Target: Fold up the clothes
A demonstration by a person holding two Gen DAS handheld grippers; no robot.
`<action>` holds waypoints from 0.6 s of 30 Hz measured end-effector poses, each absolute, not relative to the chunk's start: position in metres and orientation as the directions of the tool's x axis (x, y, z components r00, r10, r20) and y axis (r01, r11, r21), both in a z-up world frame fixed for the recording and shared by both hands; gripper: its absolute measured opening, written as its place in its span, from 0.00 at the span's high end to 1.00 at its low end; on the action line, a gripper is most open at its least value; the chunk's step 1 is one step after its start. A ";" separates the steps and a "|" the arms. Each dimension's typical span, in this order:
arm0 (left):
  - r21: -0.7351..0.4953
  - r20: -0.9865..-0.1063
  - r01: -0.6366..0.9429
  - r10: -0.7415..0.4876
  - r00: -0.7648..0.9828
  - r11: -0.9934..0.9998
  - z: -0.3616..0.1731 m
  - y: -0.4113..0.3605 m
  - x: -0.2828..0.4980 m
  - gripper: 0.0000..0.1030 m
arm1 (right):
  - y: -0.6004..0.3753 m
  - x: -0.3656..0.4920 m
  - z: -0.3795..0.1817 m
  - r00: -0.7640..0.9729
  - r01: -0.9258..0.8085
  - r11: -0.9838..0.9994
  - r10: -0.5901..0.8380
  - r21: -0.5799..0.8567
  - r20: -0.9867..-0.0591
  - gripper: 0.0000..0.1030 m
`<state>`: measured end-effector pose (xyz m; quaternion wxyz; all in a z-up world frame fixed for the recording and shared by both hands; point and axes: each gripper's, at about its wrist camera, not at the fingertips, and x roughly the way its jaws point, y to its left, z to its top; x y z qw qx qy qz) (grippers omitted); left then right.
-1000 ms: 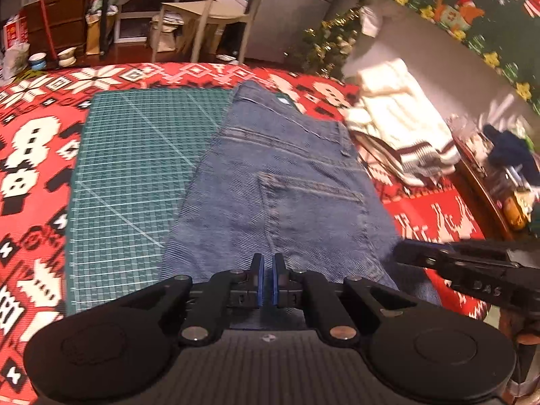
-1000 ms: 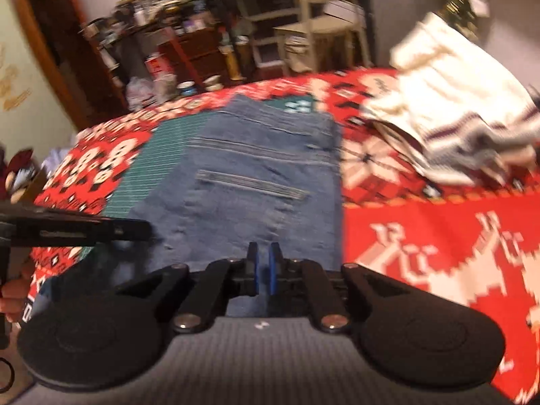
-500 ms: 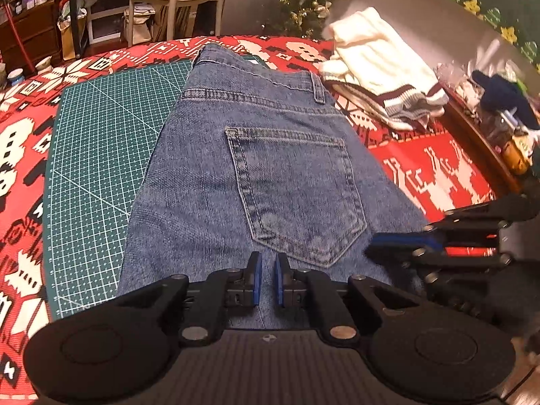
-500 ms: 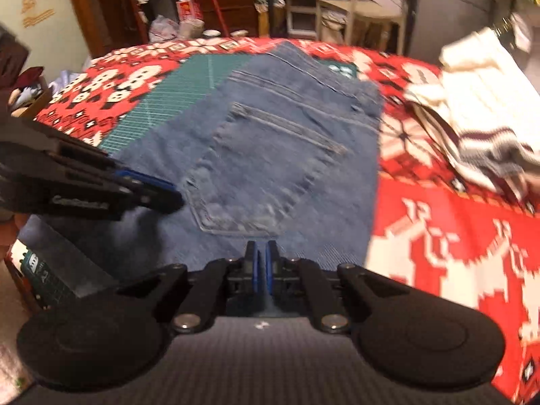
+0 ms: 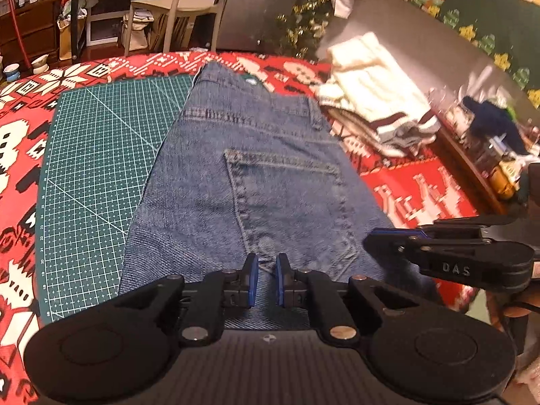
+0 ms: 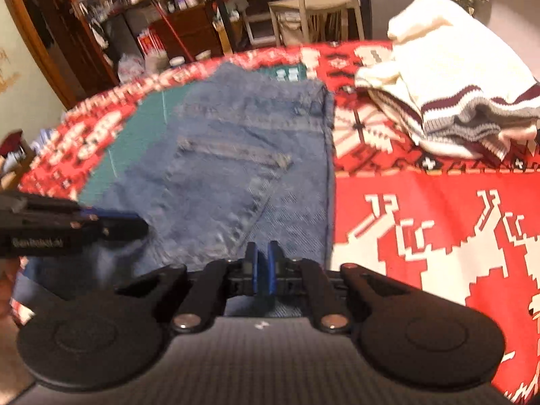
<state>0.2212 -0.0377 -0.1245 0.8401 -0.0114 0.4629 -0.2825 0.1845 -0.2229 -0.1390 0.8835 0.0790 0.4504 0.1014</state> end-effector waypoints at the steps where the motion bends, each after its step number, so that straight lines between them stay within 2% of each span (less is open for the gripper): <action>1: -0.275 -0.777 0.465 -0.479 0.408 0.841 -0.127 -0.038 0.222 0.91 | -0.226 0.182 -0.139 0.567 -0.098 0.965 0.254 0.242 -0.783 0.99; 10: -0.302 -0.783 0.436 -0.481 0.393 0.848 -0.125 -0.028 0.218 0.88 | -0.238 0.162 -0.131 0.532 -0.020 0.965 0.231 0.261 -0.815 1.00; 12: -0.307 -0.772 0.442 -0.492 0.403 0.843 -0.119 -0.025 0.212 0.88 | -0.243 0.159 -0.128 0.541 0.000 0.958 0.242 0.287 -0.806 0.92; 16: -0.413 -0.731 0.463 -0.589 0.345 0.784 -0.111 -0.025 0.207 0.88 | -0.221 0.156 -0.117 0.567 -0.126 0.936 0.341 0.329 -0.750 0.91; 18: -0.423 -0.738 0.479 -0.599 0.310 0.769 -0.114 -0.032 0.205 0.88 | -0.199 0.155 -0.116 0.552 -0.213 0.929 0.371 0.303 -0.747 0.91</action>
